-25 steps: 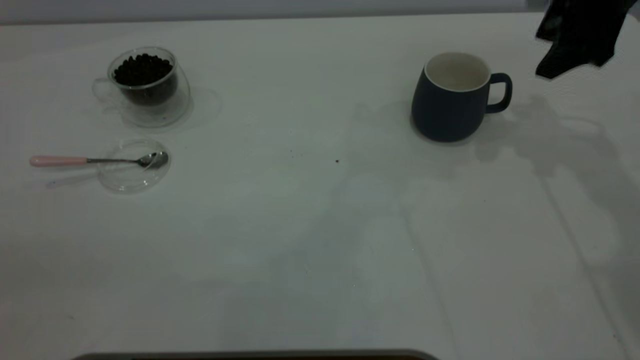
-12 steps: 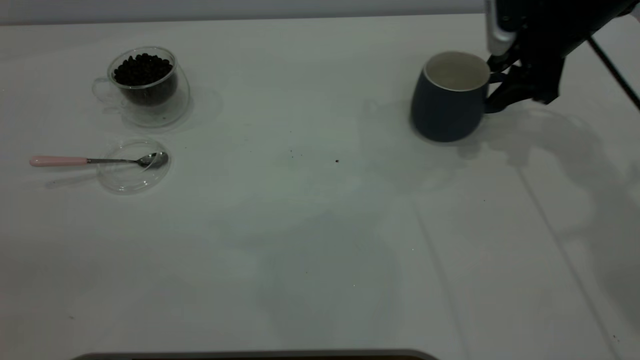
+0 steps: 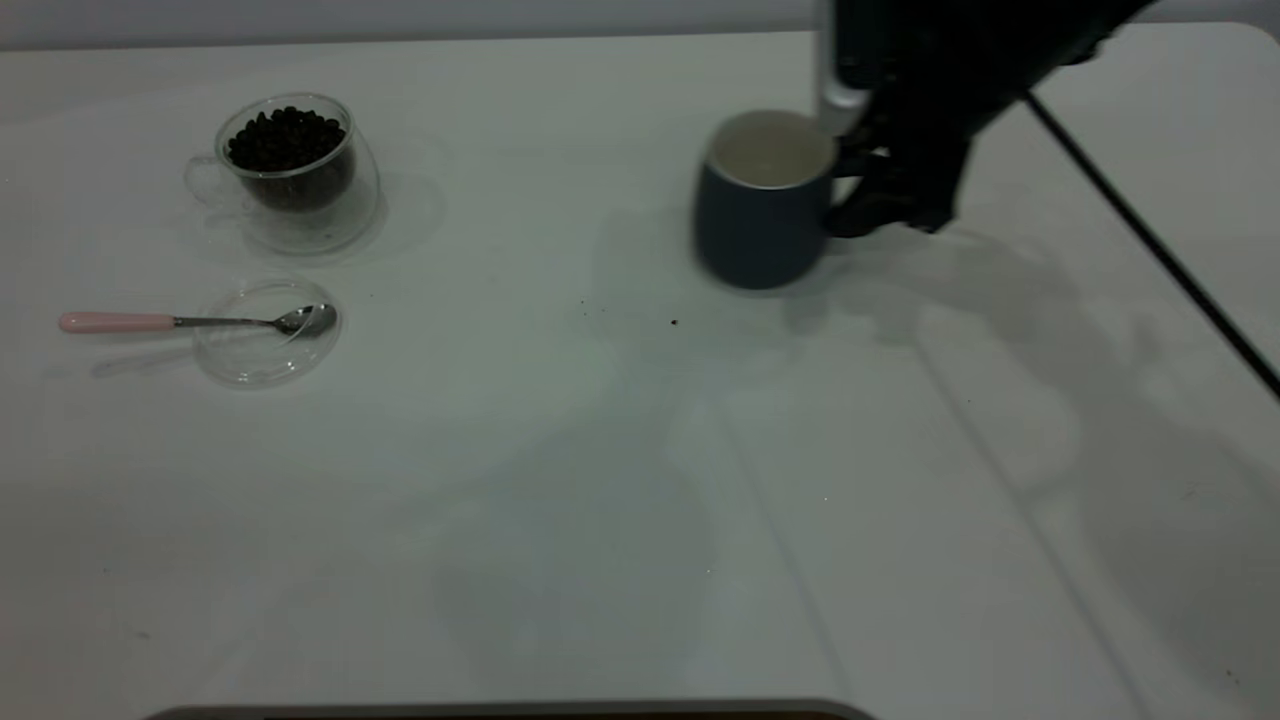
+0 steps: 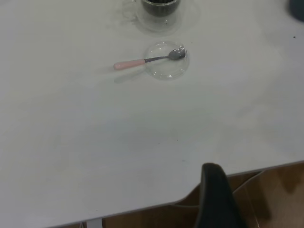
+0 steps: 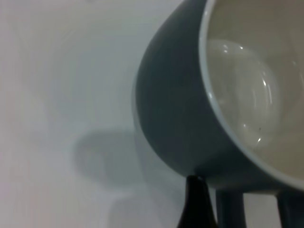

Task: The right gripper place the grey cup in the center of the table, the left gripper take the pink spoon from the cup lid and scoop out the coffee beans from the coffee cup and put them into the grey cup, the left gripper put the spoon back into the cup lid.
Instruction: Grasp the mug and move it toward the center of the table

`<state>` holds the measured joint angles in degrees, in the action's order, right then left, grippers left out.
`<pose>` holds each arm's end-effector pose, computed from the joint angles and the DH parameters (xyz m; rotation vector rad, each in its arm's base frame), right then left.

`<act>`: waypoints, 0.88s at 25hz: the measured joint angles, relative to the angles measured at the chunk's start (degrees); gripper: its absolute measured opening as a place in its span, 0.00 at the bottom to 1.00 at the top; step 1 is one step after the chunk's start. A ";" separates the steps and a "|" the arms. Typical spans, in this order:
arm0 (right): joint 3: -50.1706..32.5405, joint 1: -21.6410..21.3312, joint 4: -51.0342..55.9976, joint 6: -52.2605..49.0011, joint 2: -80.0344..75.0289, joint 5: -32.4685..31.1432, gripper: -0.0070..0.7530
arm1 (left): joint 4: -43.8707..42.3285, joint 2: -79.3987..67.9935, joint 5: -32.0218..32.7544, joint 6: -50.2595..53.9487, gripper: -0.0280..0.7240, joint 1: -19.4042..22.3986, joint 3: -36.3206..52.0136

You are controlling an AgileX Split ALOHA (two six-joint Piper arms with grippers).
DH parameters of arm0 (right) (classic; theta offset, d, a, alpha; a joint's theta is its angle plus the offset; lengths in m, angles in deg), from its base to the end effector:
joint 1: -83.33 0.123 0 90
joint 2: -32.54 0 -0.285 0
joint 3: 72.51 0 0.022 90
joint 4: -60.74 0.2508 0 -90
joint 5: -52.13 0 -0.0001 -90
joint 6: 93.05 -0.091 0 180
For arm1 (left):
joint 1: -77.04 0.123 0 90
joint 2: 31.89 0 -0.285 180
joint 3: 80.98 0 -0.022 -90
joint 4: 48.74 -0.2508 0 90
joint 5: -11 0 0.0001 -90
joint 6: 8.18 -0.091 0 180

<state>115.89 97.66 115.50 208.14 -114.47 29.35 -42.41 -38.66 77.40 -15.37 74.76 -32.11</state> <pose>0.4400 0.1422 0.0282 -1.7778 1.8547 0.0810 -0.0120 -0.0087 0.2684 0.1880 2.1174 -0.0832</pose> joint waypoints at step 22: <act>-12.89 0.06 -8.98 -46.24 22.11 -0.83 0.71 | 0.00 0.00 0.00 0.00 0.70 0.00 0.00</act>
<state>103.00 97.72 106.52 161.90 -92.36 28.52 -42.41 -38.66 77.40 -15.37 74.76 -32.11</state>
